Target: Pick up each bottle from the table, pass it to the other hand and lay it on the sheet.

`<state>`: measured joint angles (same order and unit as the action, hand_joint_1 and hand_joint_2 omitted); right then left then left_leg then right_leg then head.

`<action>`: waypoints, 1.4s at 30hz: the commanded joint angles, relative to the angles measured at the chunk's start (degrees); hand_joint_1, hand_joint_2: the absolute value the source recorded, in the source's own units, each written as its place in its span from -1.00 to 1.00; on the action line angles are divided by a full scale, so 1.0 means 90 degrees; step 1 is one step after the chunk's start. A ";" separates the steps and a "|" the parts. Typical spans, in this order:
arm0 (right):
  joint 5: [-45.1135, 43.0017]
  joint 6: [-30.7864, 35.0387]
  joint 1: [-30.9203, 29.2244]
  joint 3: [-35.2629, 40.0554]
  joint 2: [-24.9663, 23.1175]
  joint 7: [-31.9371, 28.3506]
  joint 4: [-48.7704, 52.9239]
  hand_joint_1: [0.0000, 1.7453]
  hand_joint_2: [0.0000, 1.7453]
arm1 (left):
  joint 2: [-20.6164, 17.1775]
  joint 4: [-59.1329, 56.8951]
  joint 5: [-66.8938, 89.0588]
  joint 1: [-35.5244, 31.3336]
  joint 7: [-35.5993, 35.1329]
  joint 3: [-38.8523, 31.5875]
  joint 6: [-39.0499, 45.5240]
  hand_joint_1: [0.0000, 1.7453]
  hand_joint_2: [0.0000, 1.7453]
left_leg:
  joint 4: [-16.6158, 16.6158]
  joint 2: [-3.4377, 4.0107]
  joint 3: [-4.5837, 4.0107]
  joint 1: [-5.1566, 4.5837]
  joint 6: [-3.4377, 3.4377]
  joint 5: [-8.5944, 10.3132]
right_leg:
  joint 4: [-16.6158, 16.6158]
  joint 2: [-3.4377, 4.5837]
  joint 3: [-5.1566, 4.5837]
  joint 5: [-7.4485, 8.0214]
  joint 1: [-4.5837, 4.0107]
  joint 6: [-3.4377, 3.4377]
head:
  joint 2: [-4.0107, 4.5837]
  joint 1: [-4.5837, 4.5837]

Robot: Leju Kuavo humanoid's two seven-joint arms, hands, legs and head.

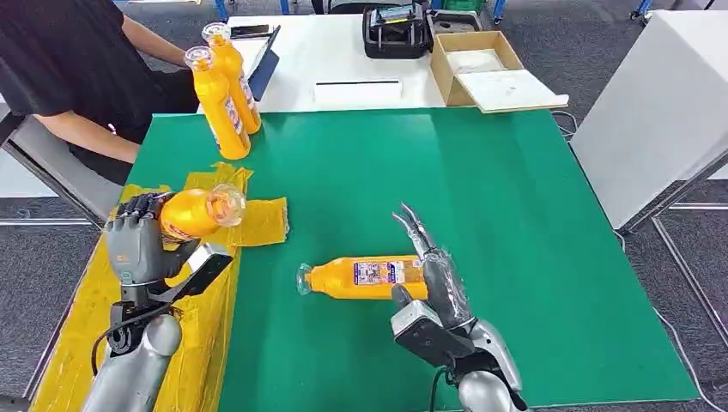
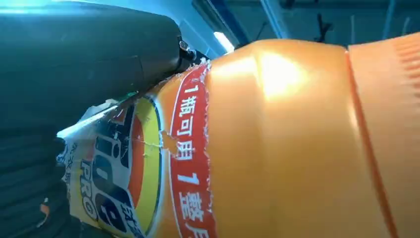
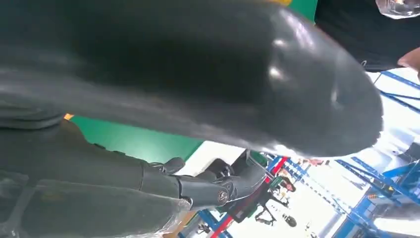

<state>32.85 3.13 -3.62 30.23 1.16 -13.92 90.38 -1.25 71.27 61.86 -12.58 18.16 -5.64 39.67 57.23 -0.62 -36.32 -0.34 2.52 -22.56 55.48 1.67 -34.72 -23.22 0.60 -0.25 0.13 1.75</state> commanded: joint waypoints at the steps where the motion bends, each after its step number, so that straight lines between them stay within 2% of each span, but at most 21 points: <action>1: -0.0307 -0.0079 -0.0320 0.0136 0.0357 -0.0151 -0.0282 -1.00 -1.00 | 0.0338 -0.1294 0.1828 -0.0352 -0.0099 -0.1055 0.0037 1.00 1.00 | -0.0002 -0.0006 0.0034 0.0003 -0.0022 -0.0008 | -0.0005 -0.0026 0.0039 -0.0010 -0.0005 0.0005 | 0.0000 -0.0002; 4: -0.0366 -0.0103 -0.0433 0.0225 0.0309 -0.0217 -0.0428 -1.00 -1.00 | 0.0601 -0.1276 0.2161 -0.0107 0.0053 -0.1399 0.0037 1.00 1.00 | -0.0005 0.0016 0.0030 0.0002 -0.0017 -0.0009 | -0.0010 -0.0001 0.0031 -0.0002 -0.0003 0.0002 | 0.0000 -0.0005; 9: -0.0458 -0.0110 -0.0622 0.0384 0.0350 -0.0215 -0.0549 -1.00 -1.00 | 0.0691 -0.1373 0.2217 0.0063 -0.0024 -0.1318 0.0037 1.00 1.00 | -0.0007 0.0010 0.0027 -0.0001 -0.0015 -0.0008 | -0.0008 -0.0003 0.0029 -0.0004 0.0000 0.0002 | 0.0000 -0.0002; 16: -0.0707 -0.0295 -0.1139 0.0543 0.0288 -0.0302 -0.0915 -1.00 -1.00 | 0.0588 -0.2533 0.2667 -0.0043 -0.0822 -0.0595 0.0037 1.00 1.00 | -0.0004 0.0007 0.0019 0.0003 -0.0014 -0.0005 | -0.0007 -0.0007 0.0023 -0.0001 -0.0003 0.0002 | 0.0000 0.0000; 19: -0.0789 -0.0301 -0.1219 0.0580 0.0343 -0.0271 -0.0928 -1.00 -1.00 | 0.0652 -0.3033 0.2743 -0.0141 -0.0838 -0.0529 0.0037 1.00 1.00 | -0.0007 0.0002 0.0013 -0.0001 -0.0011 -0.0001 | -0.0004 -0.0010 0.0015 -0.0002 0.0001 0.0002 | 0.0000 -0.0003; 20: -0.0789 -0.0301 -0.1219 0.0580 0.0343 -0.0271 -0.0928 -1.00 -1.00 | 0.0652 -0.3033 0.2743 -0.0141 -0.0838 -0.0529 0.0037 -1.00 1.00 | -0.0005 0.0002 0.0026 0.0001 -0.0018 -0.0005 | -0.0005 -0.0016 0.0029 -0.0006 -0.0002 0.0003 | 0.0000 0.0000; 21: -0.0832 -0.0324 -0.1259 0.0591 0.0397 -0.0264 -0.0962 -1.00 -1.00 | 0.0652 -0.3537 0.2627 -0.0306 -0.0895 -0.0388 0.0037 -1.00 -1.00 | -0.0002 0.0004 0.0032 0.0002 -0.0023 -0.0009 | -0.0004 -0.0019 0.0036 -0.0008 -0.0004 0.0005 | 0.0000 -0.0002; 22: -0.0748 -0.0498 -0.1375 0.0315 0.0184 -0.0430 -0.1321 -1.00 -1.00 | 0.0508 -0.3835 0.2307 -0.0463 -0.1132 0.0097 0.0037 -1.00 -1.00 | -0.0004 -0.0005 0.0019 0.0003 -0.0014 -0.0003 | -0.0007 -0.0020 0.0026 -0.0005 -0.0003 0.0002 | 0.0000 -0.0005; 25: -0.0816 -0.0434 -0.1261 0.0519 0.0417 -0.0278 -0.1047 -1.00 -1.00 | 0.0593 -0.4220 0.2346 -0.0506 -0.1121 0.0163 0.0037 -1.00 -1.00 | -0.0006 -0.0016 0.0018 -0.0002 -0.0012 0.0000 | -0.0006 -0.0025 0.0024 -0.0005 0.0000 0.0001 | 0.0000 -0.0005; 30: -0.0842 -0.0439 -0.1322 0.0554 0.0420 -0.0219 -0.1212 -1.00 -1.00 | 0.0654 -0.4311 0.2346 -0.0527 -0.1088 0.0221 0.0037 -1.00 -1.00 | -0.0006 -0.0025 0.0023 -0.0005 -0.0011 -0.0002 | -0.0006 -0.0028 0.0029 -0.0003 0.0001 0.0001 | 0.0000 -0.0002; 32: -0.0610 -0.0363 -0.1401 0.0585 0.0429 0.0068 -0.1458 -1.00 -1.00 | 0.0730 -0.4536 0.2204 -0.0605 -0.1086 0.0208 0.0037 -1.00 -1.00 | -0.0008 -0.0026 0.0029 -0.0006 -0.0013 -0.0002 | -0.0008 -0.0031 0.0037 -0.0002 0.0002 0.0000 | 0.0000 0.0002; 33: -0.0479 -0.0344 -0.1447 0.0614 0.0449 0.0186 -0.1587 -1.00 1.00 | 0.0740 -0.4596 0.2094 -0.0644 -0.1048 0.0193 0.0037 -1.00 -1.00 | -0.0006 -0.0022 0.0041 -0.0005 -0.0020 -0.0005 | -0.0009 -0.0034 0.0050 -0.0003 0.0000 0.0002 | 0.0000 0.0000; 38: 0.0472 -0.0281 -0.1508 0.0670 0.0507 0.0941 -0.2276 -1.00 1.00 | 0.0890 -0.4809 0.0996 -0.0935 -0.0407 -0.0134 0.0037 -1.00 -1.00 | -0.0012 -0.0062 0.0061 -0.0006 -0.0015 0.0006 | -0.0015 -0.0064 0.0077 0.0000 -0.0004 -0.0001 | 0.0000 0.0000; 42: 0.0511 -0.0277 -0.1512 0.0651 0.0458 0.0940 -0.2370 -1.00 1.00 | 0.0863 -0.4910 0.0936 -0.1040 -0.0408 -0.0092 0.0032 -1.00 -1.00 | -0.0007 -0.0070 0.0063 -0.0005 -0.0008 0.0015 | -0.0009 -0.0073 0.0082 0.0001 -0.0006 -0.0001 | 0.0000 0.0000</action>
<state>36.07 0.31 -14.39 33.86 4.63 -6.47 77.76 5.26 35.34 72.69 -20.35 13.69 -5.44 39.85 57.19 -1.38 -35.85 -0.39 2.60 -22.42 55.45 0.99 -34.04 -23.26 0.56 -0.27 0.13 1.75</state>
